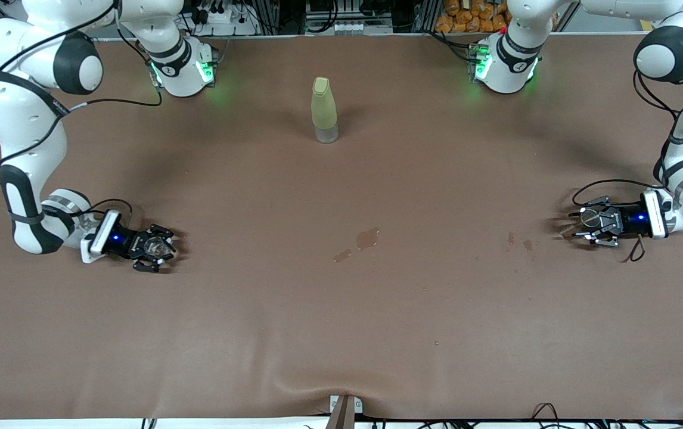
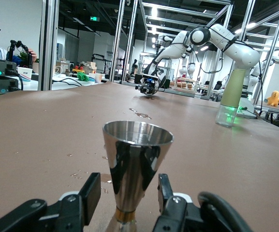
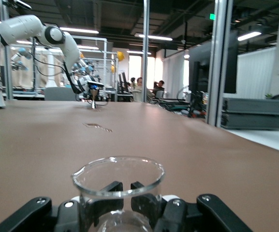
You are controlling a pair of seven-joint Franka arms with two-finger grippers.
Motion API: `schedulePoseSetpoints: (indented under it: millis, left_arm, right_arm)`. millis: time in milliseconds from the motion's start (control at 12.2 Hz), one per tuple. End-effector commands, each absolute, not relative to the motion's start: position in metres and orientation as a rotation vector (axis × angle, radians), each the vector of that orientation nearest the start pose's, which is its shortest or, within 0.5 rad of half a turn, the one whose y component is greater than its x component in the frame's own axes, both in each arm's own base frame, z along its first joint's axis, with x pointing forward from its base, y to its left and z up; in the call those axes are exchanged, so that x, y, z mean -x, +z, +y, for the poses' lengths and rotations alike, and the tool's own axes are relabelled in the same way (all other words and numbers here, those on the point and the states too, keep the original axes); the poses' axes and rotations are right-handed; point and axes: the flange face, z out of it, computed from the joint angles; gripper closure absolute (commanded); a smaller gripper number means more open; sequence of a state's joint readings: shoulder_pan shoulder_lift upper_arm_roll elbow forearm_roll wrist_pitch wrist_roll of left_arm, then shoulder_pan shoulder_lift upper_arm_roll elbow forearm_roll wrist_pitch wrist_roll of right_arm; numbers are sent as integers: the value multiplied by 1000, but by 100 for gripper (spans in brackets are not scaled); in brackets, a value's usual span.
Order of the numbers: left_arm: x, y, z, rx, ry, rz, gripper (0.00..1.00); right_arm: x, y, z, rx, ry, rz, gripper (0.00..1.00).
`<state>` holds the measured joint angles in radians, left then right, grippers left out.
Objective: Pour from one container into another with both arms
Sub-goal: 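Lift the beaker with the right gripper while the left gripper lifts the jigger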
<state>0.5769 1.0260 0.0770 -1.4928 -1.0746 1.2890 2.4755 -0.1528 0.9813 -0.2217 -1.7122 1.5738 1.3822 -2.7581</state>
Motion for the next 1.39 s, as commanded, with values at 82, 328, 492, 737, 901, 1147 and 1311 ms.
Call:
schedulePoseSetpoints:
  millis: [82, 328, 492, 737, 901, 1147, 1311]
  left_arm:
    - [-534, 73, 267, -1384, 1104, -1112, 58]
    - [-535, 73, 266, -1384, 1102, -1111, 62]
    - [-535, 73, 266, -1385, 1102, -1109, 66]
    - [-536, 74, 266, -1391, 1088, -1099, 80]
    - [-537, 75, 266, -1398, 1084, -1111, 100]
    - [-544, 84, 270, -1414, 1083, -1142, 100]
    - [-552, 90, 265, -1406, 1077, -1164, 100]
  right_arm:
    - [-588, 96, -59, 1253, -1428, -1223, 100]
    - [-602, 135, -34, 1244, -1326, -1197, 100]
    - [-607, 165, -22, 1237, -1265, -1180, 100]
    - [-604, 223, -4, 1257, -1172, -1142, 100]
    - [-601, 251, 8, 1256, -1143, -1127, 100]
    - [-595, 292, 23, 1247, -1115, -1115, 100]
    - [-594, 324, 33, 1226, -1116, -1134, 100]
